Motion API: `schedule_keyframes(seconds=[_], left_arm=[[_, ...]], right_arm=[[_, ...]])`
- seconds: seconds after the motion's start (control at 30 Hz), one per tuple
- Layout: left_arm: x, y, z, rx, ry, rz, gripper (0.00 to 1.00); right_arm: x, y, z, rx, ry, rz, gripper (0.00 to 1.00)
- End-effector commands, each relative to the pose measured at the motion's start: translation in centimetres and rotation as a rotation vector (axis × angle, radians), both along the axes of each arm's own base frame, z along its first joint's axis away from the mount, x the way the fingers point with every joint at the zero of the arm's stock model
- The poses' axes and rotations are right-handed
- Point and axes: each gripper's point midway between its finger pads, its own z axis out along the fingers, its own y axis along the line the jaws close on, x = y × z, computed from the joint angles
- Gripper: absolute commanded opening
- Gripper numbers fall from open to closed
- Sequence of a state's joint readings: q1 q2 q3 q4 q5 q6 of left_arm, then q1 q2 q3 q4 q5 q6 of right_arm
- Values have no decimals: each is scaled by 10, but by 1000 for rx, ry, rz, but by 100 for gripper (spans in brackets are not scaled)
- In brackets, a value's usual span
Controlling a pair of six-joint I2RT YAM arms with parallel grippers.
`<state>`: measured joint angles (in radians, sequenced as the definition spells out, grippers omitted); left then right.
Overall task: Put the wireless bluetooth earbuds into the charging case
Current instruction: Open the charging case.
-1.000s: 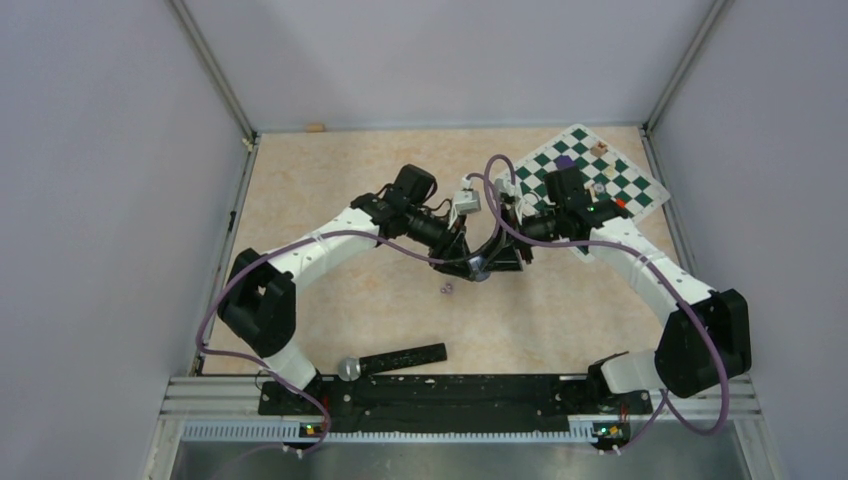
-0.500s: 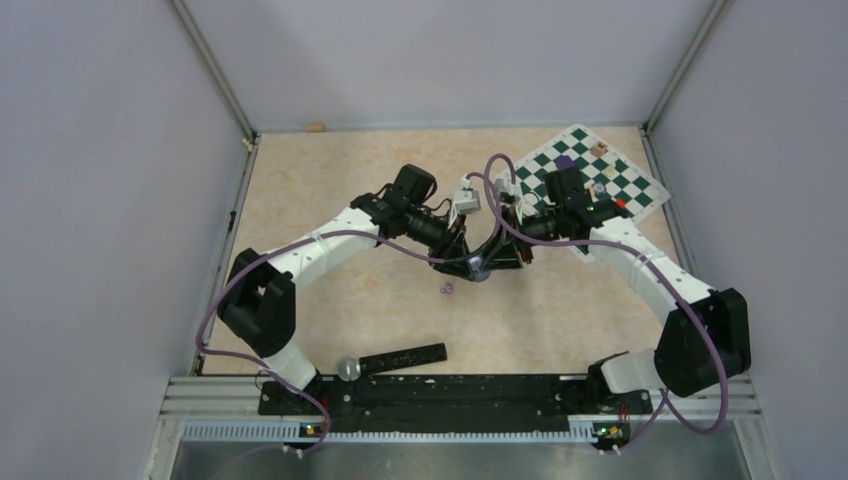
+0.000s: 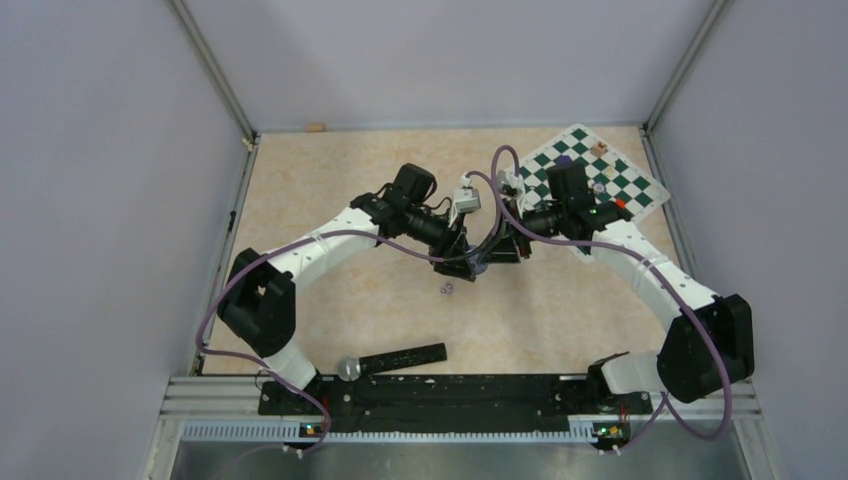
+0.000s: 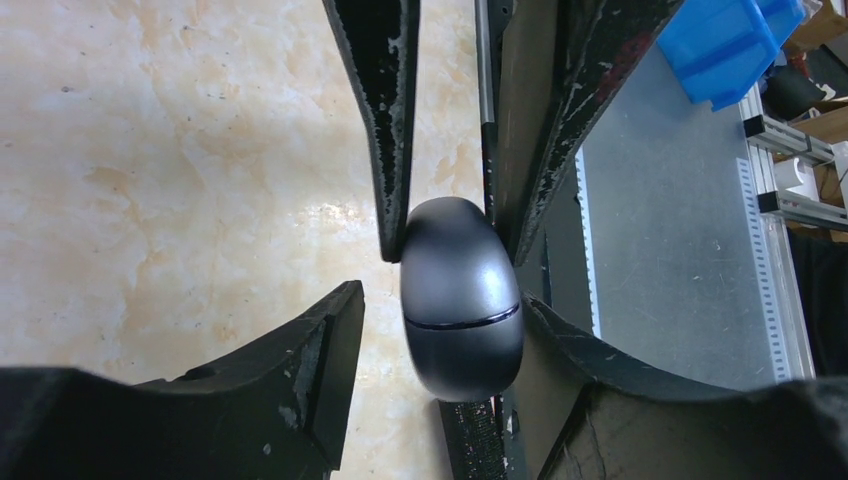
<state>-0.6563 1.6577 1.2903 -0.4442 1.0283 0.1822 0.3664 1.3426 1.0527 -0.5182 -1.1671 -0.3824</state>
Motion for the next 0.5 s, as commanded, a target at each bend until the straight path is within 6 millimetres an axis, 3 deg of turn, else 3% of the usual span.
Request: schedule_keyframes(seconds=[0.0,0.2,0.47], left_arm=[[6,-4,24,-58,-78,0,60],[5,-4,26,-65,-73,-8,55],[5,-5,26,-68,-73,-13,34]], right_arm=[[5,5,13,37,-55,-15,14],[10,5,6,20,-45,-32,14],[14,5,0,2,-42,-51,14]])
